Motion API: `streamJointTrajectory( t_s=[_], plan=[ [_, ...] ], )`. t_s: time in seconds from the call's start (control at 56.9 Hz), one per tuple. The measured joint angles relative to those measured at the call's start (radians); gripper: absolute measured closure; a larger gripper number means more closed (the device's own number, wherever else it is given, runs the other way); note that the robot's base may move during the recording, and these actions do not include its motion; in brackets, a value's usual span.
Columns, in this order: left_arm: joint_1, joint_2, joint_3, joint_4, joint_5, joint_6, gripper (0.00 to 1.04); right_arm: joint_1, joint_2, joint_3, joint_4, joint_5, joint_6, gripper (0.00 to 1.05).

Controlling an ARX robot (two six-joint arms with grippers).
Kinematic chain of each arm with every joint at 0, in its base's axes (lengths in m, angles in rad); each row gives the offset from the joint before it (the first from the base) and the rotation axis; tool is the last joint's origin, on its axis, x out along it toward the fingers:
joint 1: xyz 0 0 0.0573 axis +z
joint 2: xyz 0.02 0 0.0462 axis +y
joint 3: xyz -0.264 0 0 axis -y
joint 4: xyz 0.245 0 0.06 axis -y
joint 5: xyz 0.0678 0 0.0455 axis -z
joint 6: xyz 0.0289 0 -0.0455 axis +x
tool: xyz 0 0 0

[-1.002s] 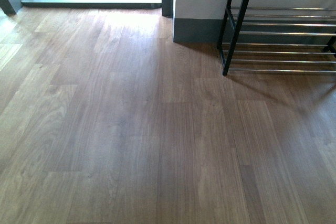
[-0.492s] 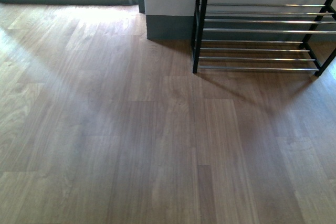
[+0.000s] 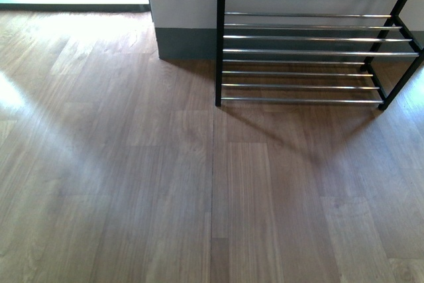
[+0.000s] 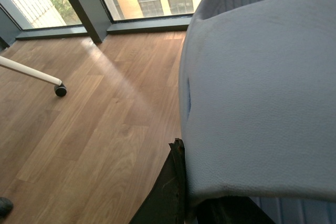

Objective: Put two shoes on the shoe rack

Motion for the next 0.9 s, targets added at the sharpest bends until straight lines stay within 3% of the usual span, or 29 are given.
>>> streamJointTrajectory(
  t_s=[0.897],
  plan=[
    [0.002, 0.000, -0.002, 0.000, 0.000, 0.000, 1.03, 0.000, 0.001, 0.000, -0.001, -0.002, 0.000, 1.03]
  ],
)
